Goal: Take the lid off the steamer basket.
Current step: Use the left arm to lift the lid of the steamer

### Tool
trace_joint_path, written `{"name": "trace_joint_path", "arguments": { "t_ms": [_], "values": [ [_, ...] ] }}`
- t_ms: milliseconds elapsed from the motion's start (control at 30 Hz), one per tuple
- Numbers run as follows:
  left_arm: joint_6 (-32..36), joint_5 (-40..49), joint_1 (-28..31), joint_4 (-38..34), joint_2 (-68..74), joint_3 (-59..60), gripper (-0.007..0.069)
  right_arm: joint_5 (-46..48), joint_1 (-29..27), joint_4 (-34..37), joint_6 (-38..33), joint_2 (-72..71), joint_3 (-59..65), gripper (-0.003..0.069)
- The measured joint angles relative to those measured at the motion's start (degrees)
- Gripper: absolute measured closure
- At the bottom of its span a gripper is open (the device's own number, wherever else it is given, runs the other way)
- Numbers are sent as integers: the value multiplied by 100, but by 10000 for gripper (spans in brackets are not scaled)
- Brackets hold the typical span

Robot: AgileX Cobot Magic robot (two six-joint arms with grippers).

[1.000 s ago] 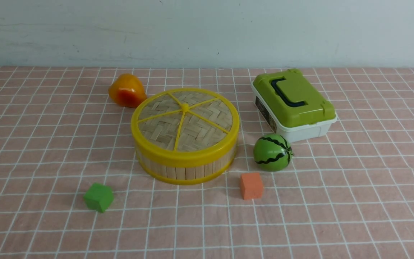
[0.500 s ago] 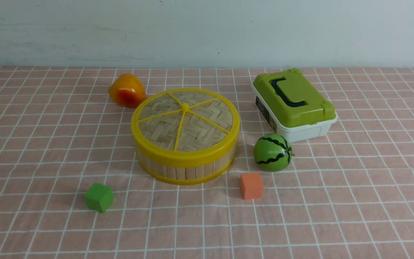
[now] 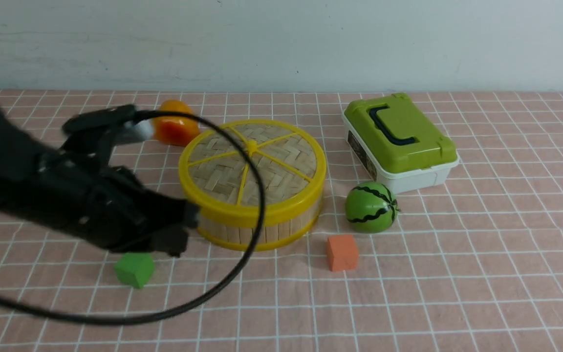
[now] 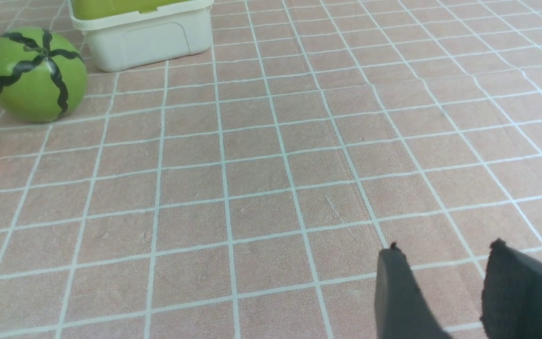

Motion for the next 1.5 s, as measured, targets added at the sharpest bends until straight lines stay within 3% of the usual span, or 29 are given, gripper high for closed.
{"name": "trace_joint_path", "arguments": {
  "t_ms": [300,367,433,467,567,700,900,1067,1500],
  "values": [
    [-813,884,-287,1473,2004,-3117,608,0,0,0,0,0,0,418],
    [-832,1033,-287,1593,2349,-3622,574,0,0,0,0,0,0,418],
    [-832,1241,-287,1692,2908,-4418,475,0,0,0,0,0,0,418],
    [-832,1254,-287,1692,2908,-4478,475,0,0,0,0,0,0,418],
    [-832,1520,-287,1875,3656,-5514,347,0,0,0,0,0,0,418],
    [-832,2041,-287,2120,4534,-6644,280,0,0,0,0,0,0,418],
    [-832,2426,-353,2400,5247,-7563,273,0,0,0,0,0,0,418],
    [-832,2338,-647,3112,5501,-7723,298,0,0,0,0,0,0,418],
    [-1032,2304,-762,3190,5667,-7746,399,0,0,0,0,0,0,418]
  ]
}}
